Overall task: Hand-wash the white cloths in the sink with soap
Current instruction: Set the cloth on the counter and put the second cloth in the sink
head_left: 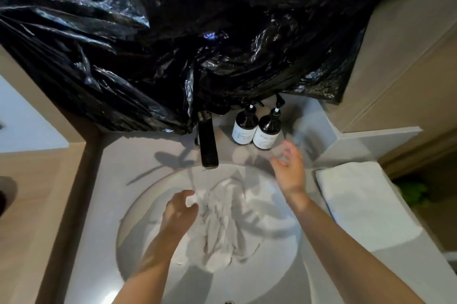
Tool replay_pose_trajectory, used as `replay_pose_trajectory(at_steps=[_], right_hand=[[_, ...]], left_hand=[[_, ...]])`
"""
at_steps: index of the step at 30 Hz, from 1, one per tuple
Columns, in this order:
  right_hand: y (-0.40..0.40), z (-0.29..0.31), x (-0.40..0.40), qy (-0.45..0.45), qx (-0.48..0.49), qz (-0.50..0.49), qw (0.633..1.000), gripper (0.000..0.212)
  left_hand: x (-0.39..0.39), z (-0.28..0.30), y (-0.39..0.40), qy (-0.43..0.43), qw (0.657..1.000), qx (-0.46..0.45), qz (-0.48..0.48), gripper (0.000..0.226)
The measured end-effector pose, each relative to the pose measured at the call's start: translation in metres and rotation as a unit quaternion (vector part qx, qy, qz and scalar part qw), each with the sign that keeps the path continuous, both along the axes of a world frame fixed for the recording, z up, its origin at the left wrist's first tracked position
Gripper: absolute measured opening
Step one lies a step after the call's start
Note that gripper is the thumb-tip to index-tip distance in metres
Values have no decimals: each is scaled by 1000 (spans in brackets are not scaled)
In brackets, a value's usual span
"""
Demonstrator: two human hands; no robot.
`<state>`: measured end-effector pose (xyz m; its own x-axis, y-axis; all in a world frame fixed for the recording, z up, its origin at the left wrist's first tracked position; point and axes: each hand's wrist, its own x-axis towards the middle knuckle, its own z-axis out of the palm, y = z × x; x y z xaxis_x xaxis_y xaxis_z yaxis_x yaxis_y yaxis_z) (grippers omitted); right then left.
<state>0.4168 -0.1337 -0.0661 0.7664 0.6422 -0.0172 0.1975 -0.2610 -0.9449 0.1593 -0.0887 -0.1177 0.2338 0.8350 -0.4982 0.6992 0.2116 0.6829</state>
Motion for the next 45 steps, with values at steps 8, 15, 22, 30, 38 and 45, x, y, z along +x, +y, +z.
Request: replay_pose_trajectory(at_steps=[8, 15, 22, 30, 38, 45], right_hand=[[57, 0, 21, 58, 43, 22, 997, 73], [13, -4, 3, 44, 63, 3, 997, 59], [-73, 12, -54, 126, 27, 105, 986, 53], [-104, 16, -90, 92, -78, 285, 951, 47], [-101, 26, -108, 71, -115, 346, 928, 42], [-92, 27, -119, 136, -129, 324, 927, 38]], left_hand=[[-3, -13, 2, -60, 995, -12, 78, 28], [-17, -9, -2, -77, 994, -14, 77, 28], [-43, 5, -20, -143, 986, -34, 83, 34], [-53, 74, -16, -225, 968, 108, -7, 31], [-57, 99, -22, -203, 970, 100, -91, 31], [-61, 102, -20, -265, 963, 25, -41, 63]])
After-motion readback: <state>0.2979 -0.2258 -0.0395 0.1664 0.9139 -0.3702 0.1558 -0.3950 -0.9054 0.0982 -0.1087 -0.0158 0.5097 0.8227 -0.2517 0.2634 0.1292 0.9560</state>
